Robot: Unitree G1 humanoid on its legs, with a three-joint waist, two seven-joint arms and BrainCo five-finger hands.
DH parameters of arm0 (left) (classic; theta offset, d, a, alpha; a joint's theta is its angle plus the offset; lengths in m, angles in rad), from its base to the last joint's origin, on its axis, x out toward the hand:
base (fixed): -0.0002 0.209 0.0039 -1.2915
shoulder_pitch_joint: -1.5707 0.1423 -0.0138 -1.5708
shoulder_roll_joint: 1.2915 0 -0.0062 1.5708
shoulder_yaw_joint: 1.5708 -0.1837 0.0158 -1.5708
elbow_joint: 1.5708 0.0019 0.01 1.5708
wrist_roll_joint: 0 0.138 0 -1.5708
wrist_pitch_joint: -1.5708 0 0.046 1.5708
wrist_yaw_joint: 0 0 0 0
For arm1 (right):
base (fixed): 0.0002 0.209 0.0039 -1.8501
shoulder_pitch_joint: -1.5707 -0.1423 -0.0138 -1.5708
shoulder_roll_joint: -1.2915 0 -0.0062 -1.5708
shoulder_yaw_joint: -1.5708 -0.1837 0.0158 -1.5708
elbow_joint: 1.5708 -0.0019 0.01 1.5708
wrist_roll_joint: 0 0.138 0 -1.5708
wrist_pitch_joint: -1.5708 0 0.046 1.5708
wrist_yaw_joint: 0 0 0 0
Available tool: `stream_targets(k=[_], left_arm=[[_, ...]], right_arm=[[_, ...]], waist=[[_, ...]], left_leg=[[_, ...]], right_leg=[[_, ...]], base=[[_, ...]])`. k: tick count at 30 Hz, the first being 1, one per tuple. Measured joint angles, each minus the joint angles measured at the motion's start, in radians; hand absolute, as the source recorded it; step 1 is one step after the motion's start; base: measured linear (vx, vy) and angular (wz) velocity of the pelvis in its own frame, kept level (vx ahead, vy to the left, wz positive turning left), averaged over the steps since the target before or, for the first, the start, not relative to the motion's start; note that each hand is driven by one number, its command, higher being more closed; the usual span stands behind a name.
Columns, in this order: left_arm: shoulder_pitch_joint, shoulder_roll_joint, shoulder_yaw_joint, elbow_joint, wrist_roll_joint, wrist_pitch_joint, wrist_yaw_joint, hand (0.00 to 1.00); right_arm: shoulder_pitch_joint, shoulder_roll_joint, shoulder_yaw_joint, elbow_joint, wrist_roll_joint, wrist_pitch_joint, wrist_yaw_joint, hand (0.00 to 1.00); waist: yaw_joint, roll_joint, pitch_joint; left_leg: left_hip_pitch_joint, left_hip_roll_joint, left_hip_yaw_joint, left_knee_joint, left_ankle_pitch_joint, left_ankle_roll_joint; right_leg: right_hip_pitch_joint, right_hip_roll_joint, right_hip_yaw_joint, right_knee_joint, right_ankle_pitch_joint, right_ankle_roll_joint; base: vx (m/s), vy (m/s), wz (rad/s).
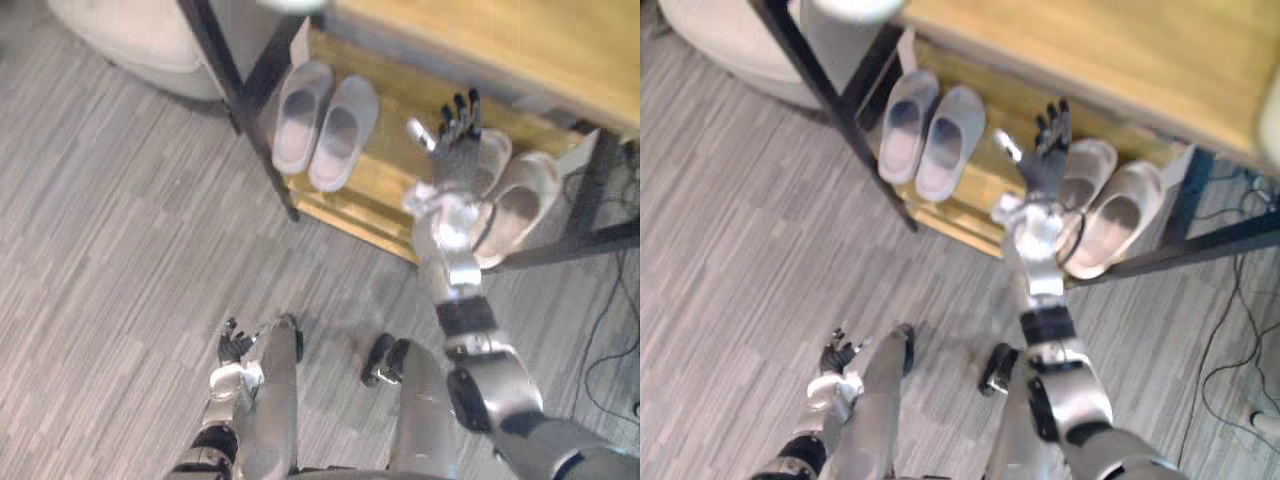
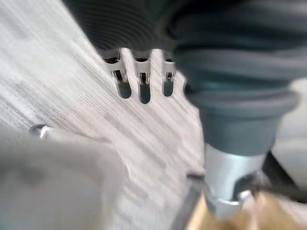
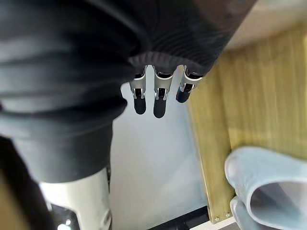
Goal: Organize the slippers on the shoe rack
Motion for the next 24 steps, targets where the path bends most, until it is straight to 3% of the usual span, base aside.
stream_targets(k=[6,9,11,15,22,24], left_arm=[[0.108,-0.031,-0.107,0.025,0.08,0.018,-0.041,0.0],[0.117,-0.031,-0.156,0.054,0.118,0.023,-0.066,0.0],[0.122,-0.028,-0.169,0.082,0.144,0.026,-0.078,0.0],[0.13,-0.019,-0.193,0.105,0.188,0.038,-0.102,0.0],[0.153,0.013,-0.225,0.128,0.225,0.045,-0.11,0.0],[0.152,0.02,-0.226,0.138,0.224,0.046,-0.115,0.0]], right_arm=[[0.434,0.039,0.068,-0.145,-0.164,0.01,0.105,0.0],[0.555,0.037,0.057,-0.132,-0.237,0.016,0.145,0.0],[0.608,0.036,0.037,-0.046,-0.274,0.023,0.168,0.0],[0.686,0.031,-0.003,0.136,-0.352,0.046,0.196,0.0],[0.736,0.041,-0.07,0.491,-0.377,0.071,0.218,0.0],[0.728,0.039,-0.1,0.517,-0.359,0.065,0.22,0.0]], waist=[[-0.033,-0.012,-0.128],[-0.044,-0.025,-0.158],[-0.07,-0.03,-0.168],[-0.085,-0.017,-0.188],[-0.094,-0.003,-0.224],[-0.099,0.002,-0.227]], left_leg=[[0.277,0.011,0.106,-0.287,0.073,0.016],[0.361,0.006,0.125,-0.397,0.116,0.015],[0.432,-0.001,0.127,-0.494,0.16,0.012],[0.517,0.0,0.134,-0.623,0.218,0.012],[0.614,0.005,0.159,-0.715,0.252,0.017],[0.634,0.004,0.16,-0.726,0.26,0.02]], right_leg=[[0.226,0.036,0.016,-0.265,0.086,0.033],[0.289,0.05,0.017,-0.353,0.121,0.041],[0.347,0.059,0.008,-0.424,0.149,0.048],[0.425,0.087,0.001,-0.54,0.206,0.053],[0.522,0.124,0.026,-0.682,0.282,0.059],[0.548,0.133,0.03,-0.709,0.298,0.06]], base=[[0.15,0.05,-0.23],[0.11,0.025,-0.11],[0.09,0.022,0.01],[0.07,0.029,-0.05],[0.0,0.02,-0.13],[-0.02,0.011,-0.07]])
